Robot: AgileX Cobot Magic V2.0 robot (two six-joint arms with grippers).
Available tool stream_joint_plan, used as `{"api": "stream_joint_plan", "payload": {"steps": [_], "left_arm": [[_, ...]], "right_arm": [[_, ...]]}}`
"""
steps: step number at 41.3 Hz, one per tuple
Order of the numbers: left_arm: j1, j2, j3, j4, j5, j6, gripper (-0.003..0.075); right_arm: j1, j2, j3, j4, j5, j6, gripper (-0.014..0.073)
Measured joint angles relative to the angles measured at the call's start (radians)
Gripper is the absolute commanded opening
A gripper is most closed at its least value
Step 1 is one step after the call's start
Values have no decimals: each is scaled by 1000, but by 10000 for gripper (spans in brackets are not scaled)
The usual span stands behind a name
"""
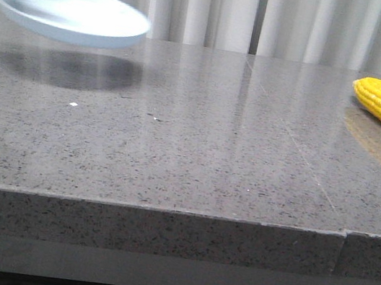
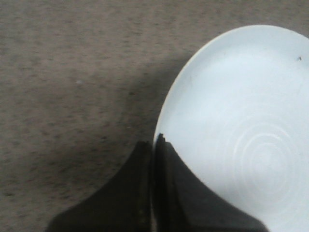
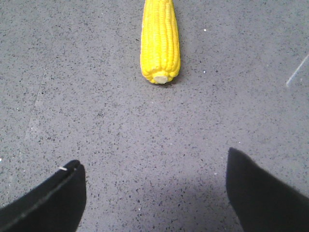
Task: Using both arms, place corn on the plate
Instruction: 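Lift the plate with the left gripper and slide it toward the table center, then release the plate and raise the left gripper away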
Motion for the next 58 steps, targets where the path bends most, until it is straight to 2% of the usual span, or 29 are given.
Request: {"api": "stream_joint_plan", "payload": {"steps": [13,21,25,31,34,42,50,58], "left_arm": [[-179,55,-1,-17,-14,0,-20],[-229,120,-1,-25,-21,0,1],[-233,133,-1,-37,-24,0,132],[-233,133,-1,-46,-35,0,403],[-233,133,-1,-47,-35,0,459],[-233,106,-6,12,-29,0,463],[-238,-27,-10,81,29,0,463],[-308,-190,68,203,87,0,463]], "right_arm": [[0,0,0,0,0,0,615],[0,0,0,0,2,0,615],[0,0,0,0,2,0,615],[0,0,0,0,2,0,615],[0,0,0,0,2,0,615],[0,0,0,0,2,0,615],[0,0,0,0,2,0,615],[0,0,0,0,2,0,615]]}}
